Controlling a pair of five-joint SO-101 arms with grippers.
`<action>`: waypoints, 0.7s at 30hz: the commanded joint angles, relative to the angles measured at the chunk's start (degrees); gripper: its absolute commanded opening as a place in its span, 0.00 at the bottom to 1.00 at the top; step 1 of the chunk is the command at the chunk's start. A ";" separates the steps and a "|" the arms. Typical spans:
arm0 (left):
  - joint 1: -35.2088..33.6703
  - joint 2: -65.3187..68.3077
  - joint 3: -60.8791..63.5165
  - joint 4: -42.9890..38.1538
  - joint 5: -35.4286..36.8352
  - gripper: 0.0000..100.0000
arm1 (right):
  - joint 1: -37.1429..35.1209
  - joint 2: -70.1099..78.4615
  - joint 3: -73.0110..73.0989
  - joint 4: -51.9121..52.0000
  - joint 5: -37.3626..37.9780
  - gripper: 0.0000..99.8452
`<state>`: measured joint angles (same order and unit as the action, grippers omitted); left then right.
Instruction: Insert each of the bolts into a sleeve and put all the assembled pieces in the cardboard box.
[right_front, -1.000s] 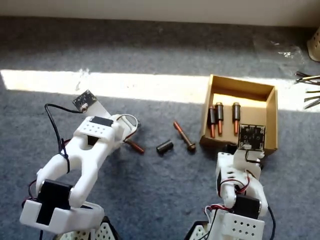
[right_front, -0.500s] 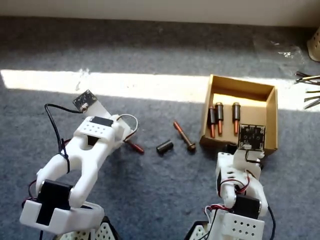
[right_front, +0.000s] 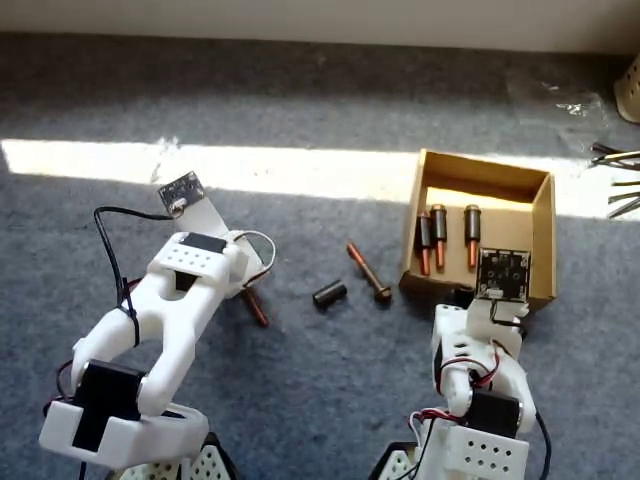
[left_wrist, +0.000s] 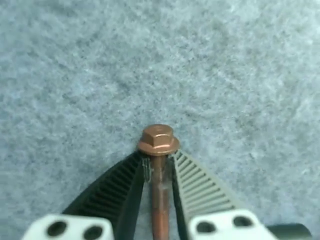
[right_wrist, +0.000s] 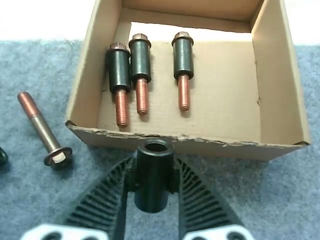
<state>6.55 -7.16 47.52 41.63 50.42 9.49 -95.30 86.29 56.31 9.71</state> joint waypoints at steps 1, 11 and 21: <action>-0.40 -1.98 -0.22 -0.35 -8.97 0.02 | 0.31 -0.57 -0.66 -1.27 -0.26 0.00; 0.57 -2.15 -0.22 3.69 -33.76 0.02 | -9.27 -0.57 -0.66 -1.27 0.00 0.00; 0.40 -2.59 -0.57 9.32 -58.02 0.02 | -28.97 -0.57 -1.10 -1.80 0.35 0.00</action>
<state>6.64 -7.87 47.52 49.01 3.03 -13.71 -95.30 86.29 56.31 9.71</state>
